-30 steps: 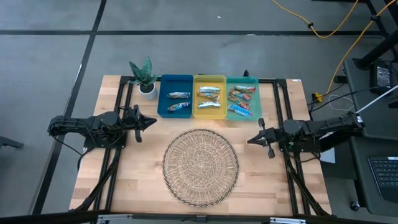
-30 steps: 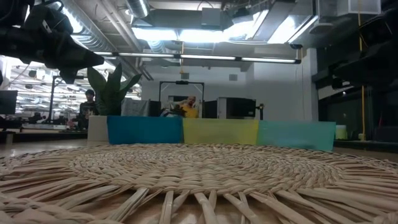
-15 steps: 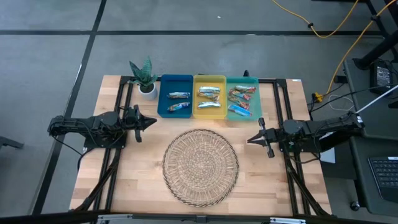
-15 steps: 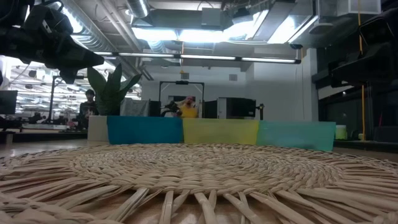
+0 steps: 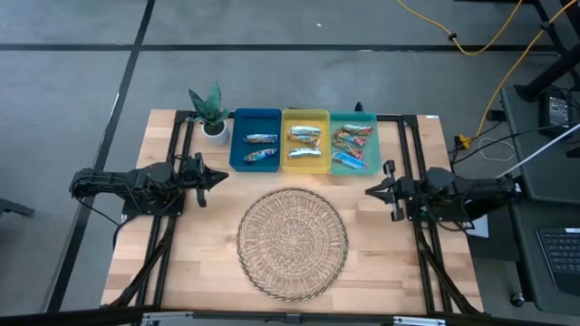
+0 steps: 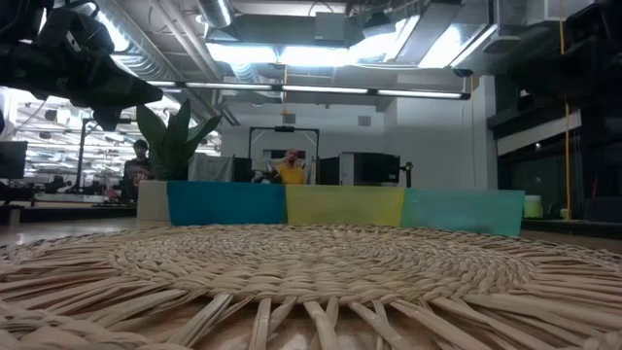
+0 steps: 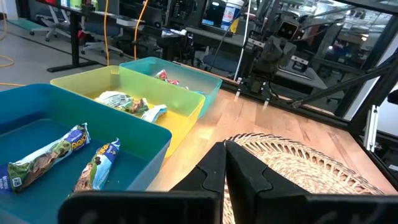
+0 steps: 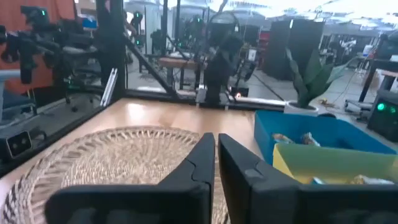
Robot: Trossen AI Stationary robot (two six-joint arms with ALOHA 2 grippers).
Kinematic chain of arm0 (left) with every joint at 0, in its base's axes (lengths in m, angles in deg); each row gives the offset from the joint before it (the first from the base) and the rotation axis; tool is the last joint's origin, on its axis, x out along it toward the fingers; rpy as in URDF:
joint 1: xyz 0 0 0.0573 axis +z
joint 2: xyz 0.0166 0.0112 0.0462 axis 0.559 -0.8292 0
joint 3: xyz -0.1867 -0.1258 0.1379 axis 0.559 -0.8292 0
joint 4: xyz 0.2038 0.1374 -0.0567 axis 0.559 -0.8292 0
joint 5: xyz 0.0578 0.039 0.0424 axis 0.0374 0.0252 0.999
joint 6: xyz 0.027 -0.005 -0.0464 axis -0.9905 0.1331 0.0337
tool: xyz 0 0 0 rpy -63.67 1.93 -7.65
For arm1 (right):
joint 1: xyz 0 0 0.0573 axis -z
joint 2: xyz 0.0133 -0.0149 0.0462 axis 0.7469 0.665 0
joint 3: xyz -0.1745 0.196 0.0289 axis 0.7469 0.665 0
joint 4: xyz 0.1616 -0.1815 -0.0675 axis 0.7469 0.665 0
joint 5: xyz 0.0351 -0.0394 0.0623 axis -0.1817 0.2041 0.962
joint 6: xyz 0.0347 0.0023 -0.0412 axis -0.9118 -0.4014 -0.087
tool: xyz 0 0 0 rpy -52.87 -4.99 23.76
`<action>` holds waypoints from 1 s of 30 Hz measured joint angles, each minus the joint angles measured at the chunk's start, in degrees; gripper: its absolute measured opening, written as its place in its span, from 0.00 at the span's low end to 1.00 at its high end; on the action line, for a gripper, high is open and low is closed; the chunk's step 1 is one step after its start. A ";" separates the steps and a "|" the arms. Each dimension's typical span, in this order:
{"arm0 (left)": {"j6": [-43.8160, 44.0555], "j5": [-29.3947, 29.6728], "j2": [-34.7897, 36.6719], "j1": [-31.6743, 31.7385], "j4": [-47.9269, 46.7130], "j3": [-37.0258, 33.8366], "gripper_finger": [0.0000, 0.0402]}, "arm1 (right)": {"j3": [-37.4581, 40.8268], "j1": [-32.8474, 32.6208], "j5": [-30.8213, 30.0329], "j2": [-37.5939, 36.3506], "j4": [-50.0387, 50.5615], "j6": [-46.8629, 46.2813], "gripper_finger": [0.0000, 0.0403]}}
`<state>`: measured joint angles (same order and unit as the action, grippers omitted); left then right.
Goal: Pick and place Granola Bars by type
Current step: Return to Home Position
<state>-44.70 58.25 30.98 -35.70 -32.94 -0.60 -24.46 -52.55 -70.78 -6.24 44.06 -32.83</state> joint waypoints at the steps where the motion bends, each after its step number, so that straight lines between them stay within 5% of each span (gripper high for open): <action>1: 0.00 0.00 0.00 0.00 0.00 0.00 0.02 | 0.02 0.00 0.02 0.00 0.44 0.00 0.06; 30: 0.00 -0.02 0.00 -0.01 -0.04 0.00 0.01 | 0.06 0.00 0.02 0.22 2.12 0.02 0.06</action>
<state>-44.70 58.23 30.98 -35.71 -32.98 -0.60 -24.40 -52.55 -70.75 -6.02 46.18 -32.81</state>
